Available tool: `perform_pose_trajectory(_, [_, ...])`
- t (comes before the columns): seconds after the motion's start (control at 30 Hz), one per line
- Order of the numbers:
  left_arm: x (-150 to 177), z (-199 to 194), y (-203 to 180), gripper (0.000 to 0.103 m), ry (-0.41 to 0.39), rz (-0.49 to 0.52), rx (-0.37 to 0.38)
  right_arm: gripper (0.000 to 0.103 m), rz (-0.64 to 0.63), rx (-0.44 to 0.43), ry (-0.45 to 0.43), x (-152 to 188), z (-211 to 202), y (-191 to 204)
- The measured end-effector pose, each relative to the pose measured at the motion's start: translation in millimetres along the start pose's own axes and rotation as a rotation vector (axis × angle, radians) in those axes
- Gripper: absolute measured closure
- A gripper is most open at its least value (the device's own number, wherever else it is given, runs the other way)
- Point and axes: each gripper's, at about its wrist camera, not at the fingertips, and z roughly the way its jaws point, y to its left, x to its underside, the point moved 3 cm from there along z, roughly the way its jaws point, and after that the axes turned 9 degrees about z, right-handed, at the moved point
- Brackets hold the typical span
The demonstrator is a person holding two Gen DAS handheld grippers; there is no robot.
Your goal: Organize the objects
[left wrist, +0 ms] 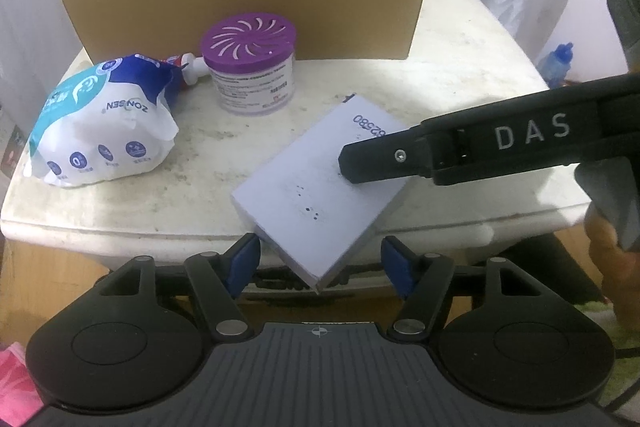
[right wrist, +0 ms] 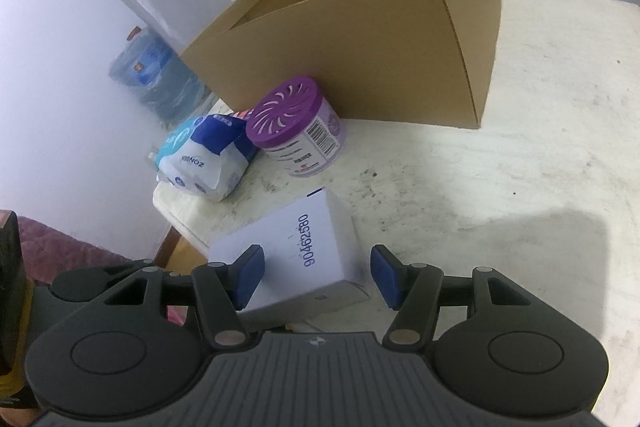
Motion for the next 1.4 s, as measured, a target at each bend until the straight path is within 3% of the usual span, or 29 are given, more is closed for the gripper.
perform_pose_trajectory(0.4, [1,-1,-10,0.037,0.004,0.045,-0.006,0.04,-0.014,-0.005,0.001,6,-3,1])
perform_pose_trajectory(1.07, [1,3,-18,0.033,-0.004,0.034,0.001,0.04,0.001,-0.01,-0.007,9,-8,-4])
perform_pose_trajectory(1.4, [-2,7,-21,0.026,0.0,0.039,-0.005,0.039,0.014,-0.009,-0.007,7,-6,-5])
